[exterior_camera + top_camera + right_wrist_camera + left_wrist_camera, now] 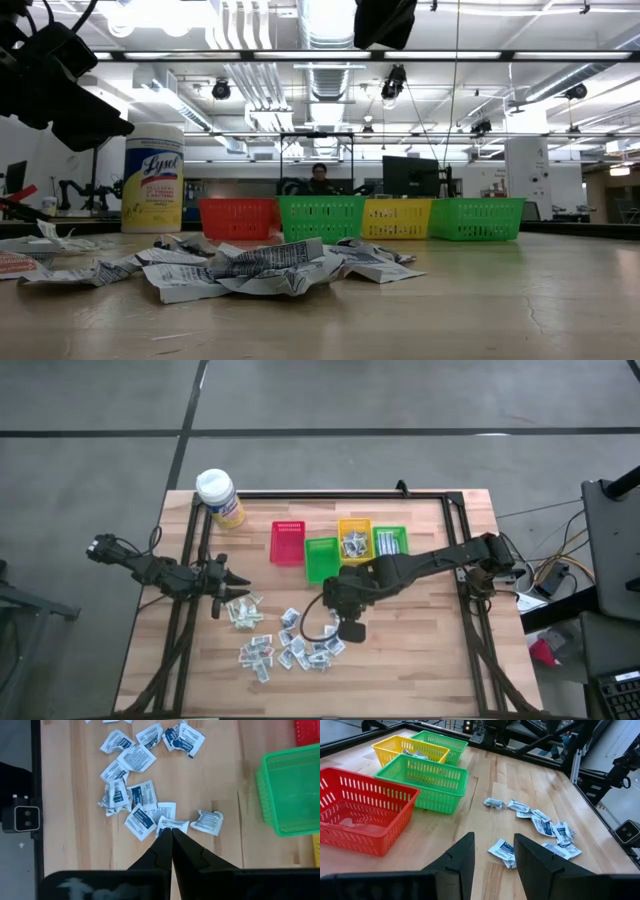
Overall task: Pick & Place First Aid Supplies
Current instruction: Put the alcohol pad into the yellow basket
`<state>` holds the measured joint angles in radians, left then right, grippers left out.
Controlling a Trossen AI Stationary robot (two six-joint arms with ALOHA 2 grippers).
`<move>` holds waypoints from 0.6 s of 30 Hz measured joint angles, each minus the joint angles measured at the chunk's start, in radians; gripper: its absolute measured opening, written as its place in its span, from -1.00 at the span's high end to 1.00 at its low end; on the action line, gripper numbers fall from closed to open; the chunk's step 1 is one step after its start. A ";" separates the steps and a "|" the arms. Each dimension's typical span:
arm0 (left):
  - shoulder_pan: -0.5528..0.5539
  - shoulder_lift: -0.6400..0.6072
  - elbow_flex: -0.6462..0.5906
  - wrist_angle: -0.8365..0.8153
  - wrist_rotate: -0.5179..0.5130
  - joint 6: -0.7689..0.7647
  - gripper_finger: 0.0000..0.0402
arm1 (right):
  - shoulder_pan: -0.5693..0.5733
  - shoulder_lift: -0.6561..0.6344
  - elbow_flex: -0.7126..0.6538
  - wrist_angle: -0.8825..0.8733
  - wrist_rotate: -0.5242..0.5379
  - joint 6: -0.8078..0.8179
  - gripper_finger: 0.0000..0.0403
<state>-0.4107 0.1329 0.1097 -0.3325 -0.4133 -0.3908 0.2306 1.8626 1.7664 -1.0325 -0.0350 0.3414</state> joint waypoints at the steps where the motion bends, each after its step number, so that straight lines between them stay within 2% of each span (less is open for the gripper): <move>1: 0.000 0.000 0.000 0.000 0.000 0.000 0.35 | 0.001 0.000 0.000 0.000 0.000 0.000 0.96; 18: 0.000 0.000 0.000 -0.001 0.000 0.002 0.35 | 0.010 0.000 -0.031 0.034 -0.019 0.010 0.93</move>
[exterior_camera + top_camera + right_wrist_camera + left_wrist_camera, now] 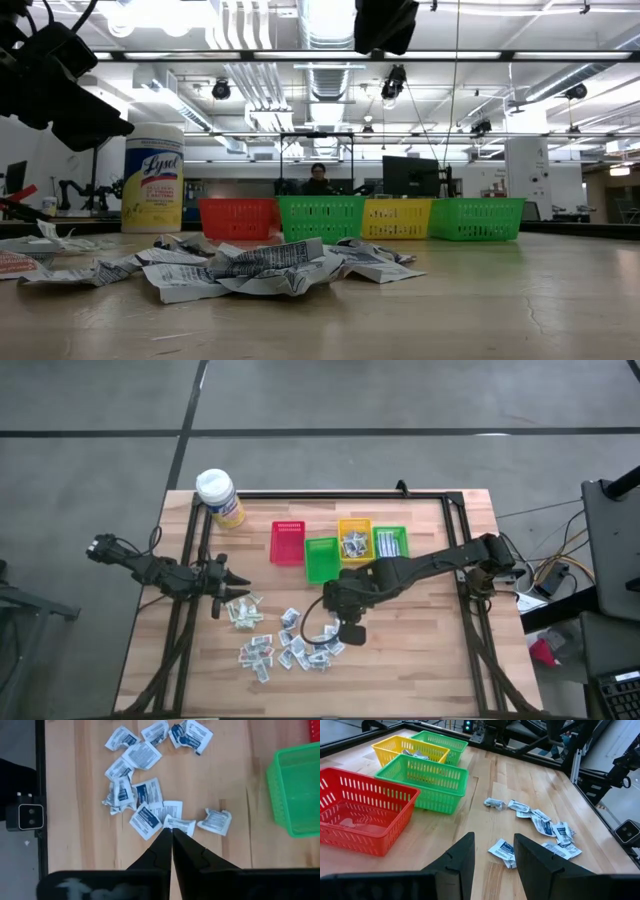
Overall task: Pick & Place First Aid Supplies
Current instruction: Put the alcohol pad into the yellow basket
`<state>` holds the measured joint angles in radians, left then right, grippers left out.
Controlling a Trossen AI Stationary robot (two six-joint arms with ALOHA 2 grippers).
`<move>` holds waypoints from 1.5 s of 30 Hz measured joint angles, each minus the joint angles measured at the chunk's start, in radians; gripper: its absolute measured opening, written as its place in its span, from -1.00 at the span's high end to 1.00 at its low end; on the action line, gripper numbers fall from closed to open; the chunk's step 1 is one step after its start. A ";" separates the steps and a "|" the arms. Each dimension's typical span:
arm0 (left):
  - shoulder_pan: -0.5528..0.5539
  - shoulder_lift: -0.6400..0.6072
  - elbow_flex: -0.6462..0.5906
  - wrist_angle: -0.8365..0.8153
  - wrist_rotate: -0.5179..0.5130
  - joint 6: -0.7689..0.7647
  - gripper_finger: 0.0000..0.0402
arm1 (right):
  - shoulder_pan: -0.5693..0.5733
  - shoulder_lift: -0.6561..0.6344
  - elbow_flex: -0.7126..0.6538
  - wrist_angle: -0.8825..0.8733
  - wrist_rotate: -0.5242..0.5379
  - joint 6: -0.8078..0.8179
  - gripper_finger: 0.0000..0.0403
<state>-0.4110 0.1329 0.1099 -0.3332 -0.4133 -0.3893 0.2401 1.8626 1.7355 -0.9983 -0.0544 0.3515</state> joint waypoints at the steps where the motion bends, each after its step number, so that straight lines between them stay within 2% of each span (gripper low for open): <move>1: 0.000 0.000 0.000 0.000 0.000 0.000 0.35 | 0.000 0.000 -0.003 0.006 0.000 0.000 0.90; 10: 0.000 0.000 0.000 -0.001 0.000 0.001 0.35 | 0.000 0.000 -0.067 0.075 0.000 0.041 0.61; 18: 0.000 0.000 0.000 -0.001 0.000 0.001 0.35 | 0.000 0.000 -0.128 0.123 0.001 0.042 0.47; 30: 0.000 0.000 0.000 -0.001 0.000 0.000 0.35 | 0.000 0.000 -0.176 0.154 0.056 0.049 0.47; 45: 0.000 0.000 0.000 0.000 0.000 0.000 0.35 | 0.000 0.000 -0.318 0.229 0.061 0.114 0.40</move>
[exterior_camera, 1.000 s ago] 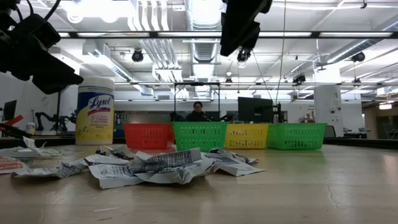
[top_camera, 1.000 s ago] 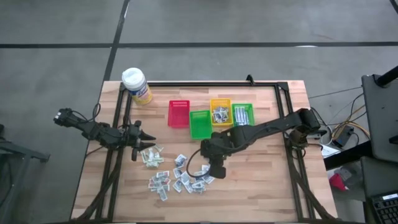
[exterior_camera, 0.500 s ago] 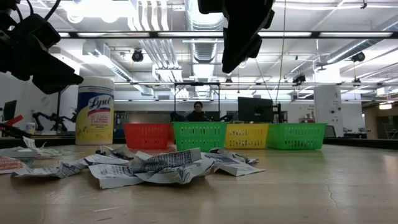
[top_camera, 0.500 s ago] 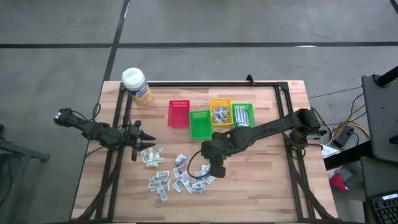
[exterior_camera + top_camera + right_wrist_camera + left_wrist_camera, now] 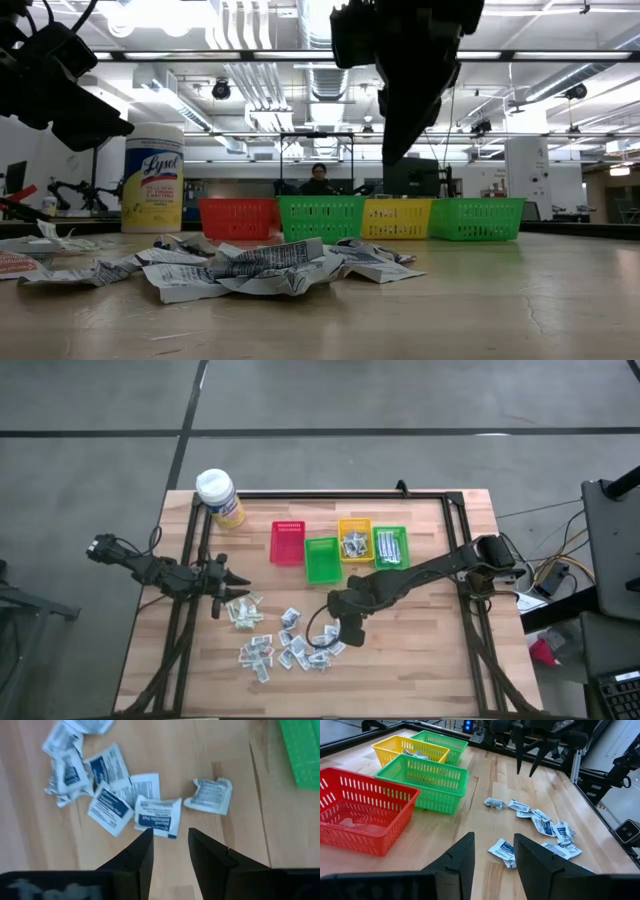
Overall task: Pick & Place First Aid Supplies
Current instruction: Put the alcohol pad into the yellow basket
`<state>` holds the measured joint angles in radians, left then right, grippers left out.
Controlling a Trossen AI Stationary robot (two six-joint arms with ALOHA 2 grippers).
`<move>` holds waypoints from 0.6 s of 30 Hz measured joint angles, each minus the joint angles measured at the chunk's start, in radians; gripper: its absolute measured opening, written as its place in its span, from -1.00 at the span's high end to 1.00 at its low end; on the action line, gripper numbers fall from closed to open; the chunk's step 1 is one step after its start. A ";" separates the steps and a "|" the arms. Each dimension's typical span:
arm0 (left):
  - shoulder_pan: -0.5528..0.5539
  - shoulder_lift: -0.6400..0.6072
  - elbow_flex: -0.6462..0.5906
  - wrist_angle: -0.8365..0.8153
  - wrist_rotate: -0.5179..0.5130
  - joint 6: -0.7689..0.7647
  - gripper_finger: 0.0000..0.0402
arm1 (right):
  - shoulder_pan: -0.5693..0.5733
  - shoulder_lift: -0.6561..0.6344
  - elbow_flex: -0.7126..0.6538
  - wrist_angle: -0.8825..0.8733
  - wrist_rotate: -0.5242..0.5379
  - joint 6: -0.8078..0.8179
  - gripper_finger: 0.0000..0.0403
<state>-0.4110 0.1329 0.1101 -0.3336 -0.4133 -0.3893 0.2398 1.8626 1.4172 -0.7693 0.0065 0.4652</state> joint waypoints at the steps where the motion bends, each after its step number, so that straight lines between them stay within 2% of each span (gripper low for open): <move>1: 0.000 0.000 0.000 0.000 0.000 0.000 0.35 | 0.000 0.000 -0.003 0.001 0.004 0.000 0.40; 9: 0.000 0.000 0.000 0.000 0.000 0.000 0.35 | -0.001 0.000 -0.031 0.087 0.022 0.036 0.45; 18: 0.000 0.000 0.000 0.000 0.000 0.000 0.35 | -0.002 0.000 -0.059 0.097 0.023 0.046 0.39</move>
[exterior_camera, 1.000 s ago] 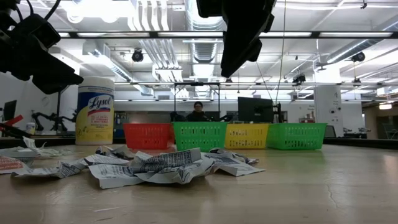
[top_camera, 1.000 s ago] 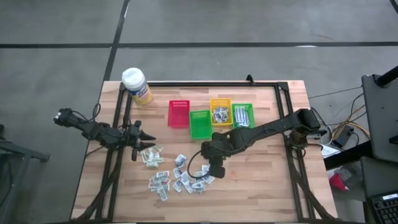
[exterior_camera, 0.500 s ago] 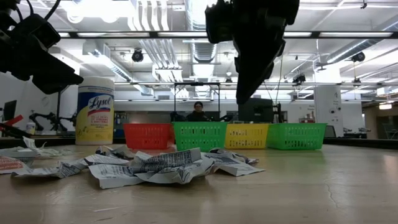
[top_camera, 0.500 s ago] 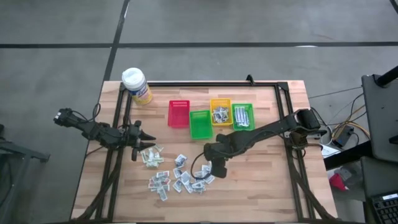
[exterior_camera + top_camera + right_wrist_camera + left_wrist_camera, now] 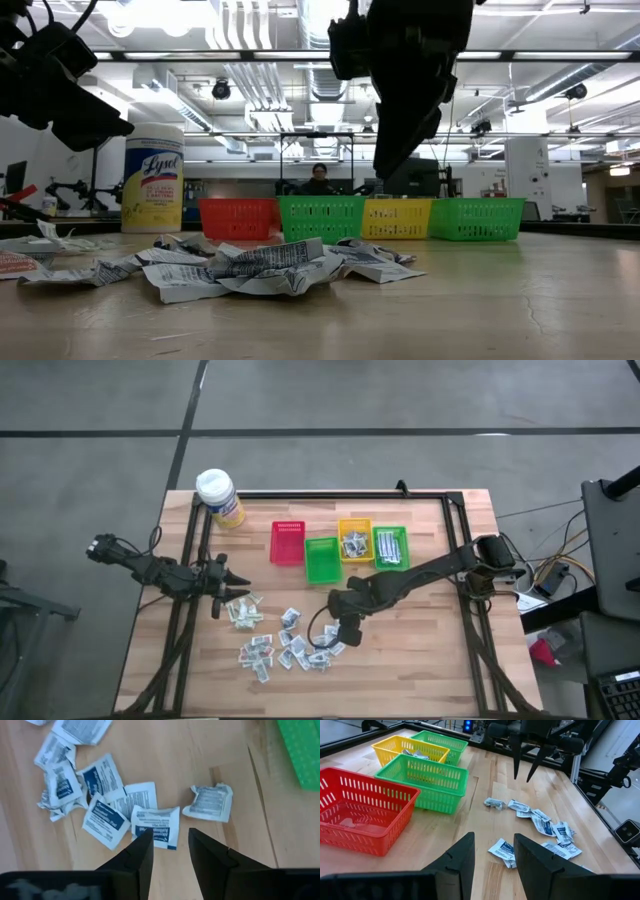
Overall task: Pick & Place First Aid Supplies
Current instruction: Put the alcohol pad into the yellow basket
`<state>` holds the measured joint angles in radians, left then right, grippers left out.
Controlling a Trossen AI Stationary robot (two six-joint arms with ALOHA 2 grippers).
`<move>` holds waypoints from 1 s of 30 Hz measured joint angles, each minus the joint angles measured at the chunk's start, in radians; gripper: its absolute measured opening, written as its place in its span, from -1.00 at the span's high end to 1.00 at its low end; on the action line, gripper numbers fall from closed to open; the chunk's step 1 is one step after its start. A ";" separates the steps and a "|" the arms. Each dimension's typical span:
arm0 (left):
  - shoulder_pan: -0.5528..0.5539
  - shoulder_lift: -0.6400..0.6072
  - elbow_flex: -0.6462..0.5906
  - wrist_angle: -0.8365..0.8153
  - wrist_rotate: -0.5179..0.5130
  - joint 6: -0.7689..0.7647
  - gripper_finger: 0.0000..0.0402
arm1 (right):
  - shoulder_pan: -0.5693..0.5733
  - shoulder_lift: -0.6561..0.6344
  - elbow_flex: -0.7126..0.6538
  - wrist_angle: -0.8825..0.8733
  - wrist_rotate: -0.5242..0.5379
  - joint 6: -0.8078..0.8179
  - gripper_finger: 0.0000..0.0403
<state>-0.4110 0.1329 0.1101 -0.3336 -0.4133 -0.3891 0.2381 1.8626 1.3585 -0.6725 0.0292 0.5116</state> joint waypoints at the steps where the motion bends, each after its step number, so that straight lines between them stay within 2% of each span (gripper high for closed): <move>1: 0.000 0.000 0.000 0.000 0.000 0.000 0.35 | -0.001 0.000 -0.006 0.001 0.000 0.006 0.38; 24: 0.000 0.000 0.000 0.000 0.000 0.000 0.35 | -0.059 0.001 -0.050 0.124 0.008 -0.024 0.26; 30: 0.000 0.000 0.000 0.000 0.000 0.000 0.35 | -0.057 0.078 -0.022 0.139 0.000 -0.017 0.26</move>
<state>-0.4110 0.1329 0.1101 -0.3335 -0.4137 -0.3889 0.1806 1.9402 1.3366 -0.5339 0.0288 0.4946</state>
